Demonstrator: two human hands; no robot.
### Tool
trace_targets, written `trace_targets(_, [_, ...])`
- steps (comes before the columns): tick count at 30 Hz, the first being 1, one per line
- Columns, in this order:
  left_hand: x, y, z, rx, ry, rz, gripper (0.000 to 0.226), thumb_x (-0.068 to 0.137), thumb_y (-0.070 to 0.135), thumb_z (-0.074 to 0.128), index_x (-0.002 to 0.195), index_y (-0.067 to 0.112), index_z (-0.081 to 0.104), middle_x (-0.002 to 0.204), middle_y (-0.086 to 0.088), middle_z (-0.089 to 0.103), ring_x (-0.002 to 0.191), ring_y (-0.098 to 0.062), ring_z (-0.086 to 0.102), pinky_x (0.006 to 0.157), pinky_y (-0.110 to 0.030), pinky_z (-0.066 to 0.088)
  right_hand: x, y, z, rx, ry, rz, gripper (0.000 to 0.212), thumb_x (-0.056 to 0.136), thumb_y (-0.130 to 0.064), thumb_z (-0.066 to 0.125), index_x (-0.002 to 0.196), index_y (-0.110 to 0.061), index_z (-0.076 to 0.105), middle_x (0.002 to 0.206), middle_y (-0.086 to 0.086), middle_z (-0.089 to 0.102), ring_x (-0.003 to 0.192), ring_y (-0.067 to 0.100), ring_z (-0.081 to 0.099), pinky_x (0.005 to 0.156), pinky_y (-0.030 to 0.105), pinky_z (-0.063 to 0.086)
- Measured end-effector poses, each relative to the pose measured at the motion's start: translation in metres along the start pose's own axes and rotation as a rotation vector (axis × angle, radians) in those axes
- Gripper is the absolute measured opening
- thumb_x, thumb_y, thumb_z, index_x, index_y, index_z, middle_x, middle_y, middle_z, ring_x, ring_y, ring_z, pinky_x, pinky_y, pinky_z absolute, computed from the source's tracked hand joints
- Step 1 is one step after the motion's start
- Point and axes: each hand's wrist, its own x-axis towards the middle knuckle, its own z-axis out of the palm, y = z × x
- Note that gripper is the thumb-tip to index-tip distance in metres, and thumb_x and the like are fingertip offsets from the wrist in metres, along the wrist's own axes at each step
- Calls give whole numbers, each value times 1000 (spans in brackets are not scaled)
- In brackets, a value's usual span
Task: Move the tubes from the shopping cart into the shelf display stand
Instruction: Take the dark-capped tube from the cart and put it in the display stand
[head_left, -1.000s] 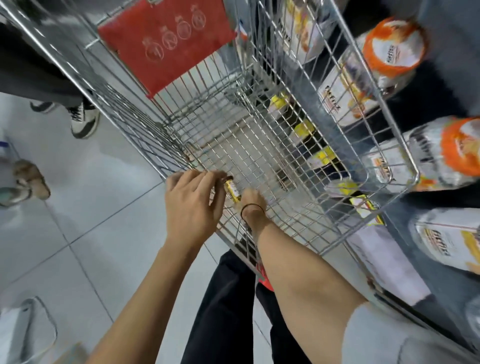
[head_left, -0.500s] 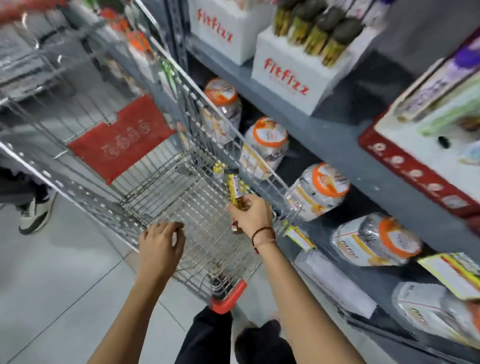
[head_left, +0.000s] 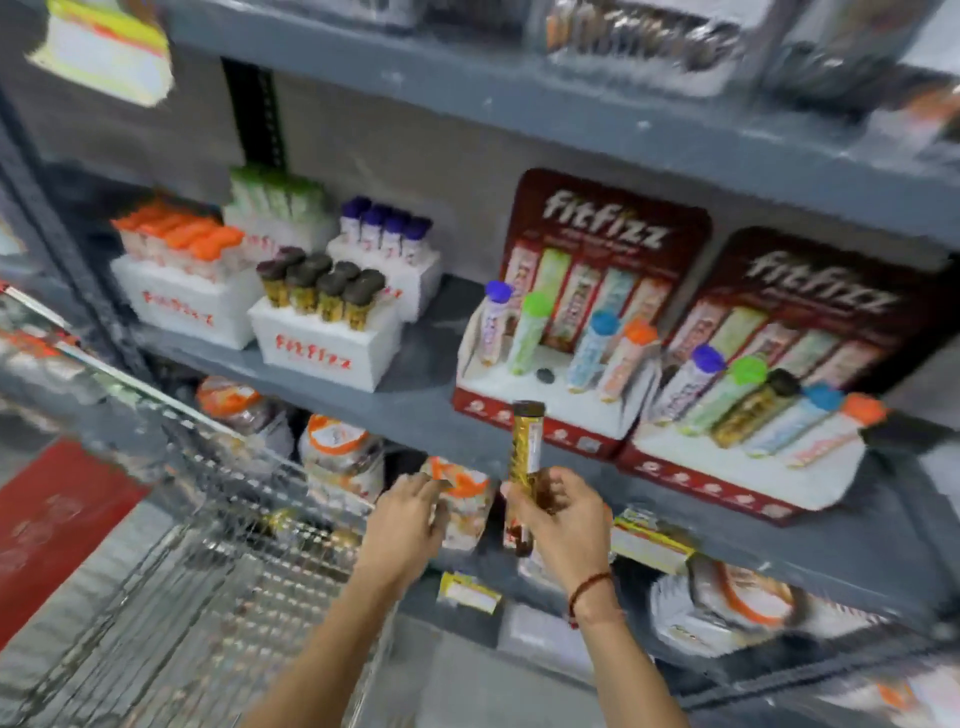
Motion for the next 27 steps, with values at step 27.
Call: trace_targets(27, [72, 39, 48, 79, -138, 245, 27, 85, 15, 58, 112, 10, 62, 120, -7, 62, 108, -30, 54, 87, -44, 45, 90, 10, -43, 650, -173, 195, 20, 94, -18, 48, 110, -21, 60, 114, 6, 63, 109, 19, 57, 106, 41, 40])
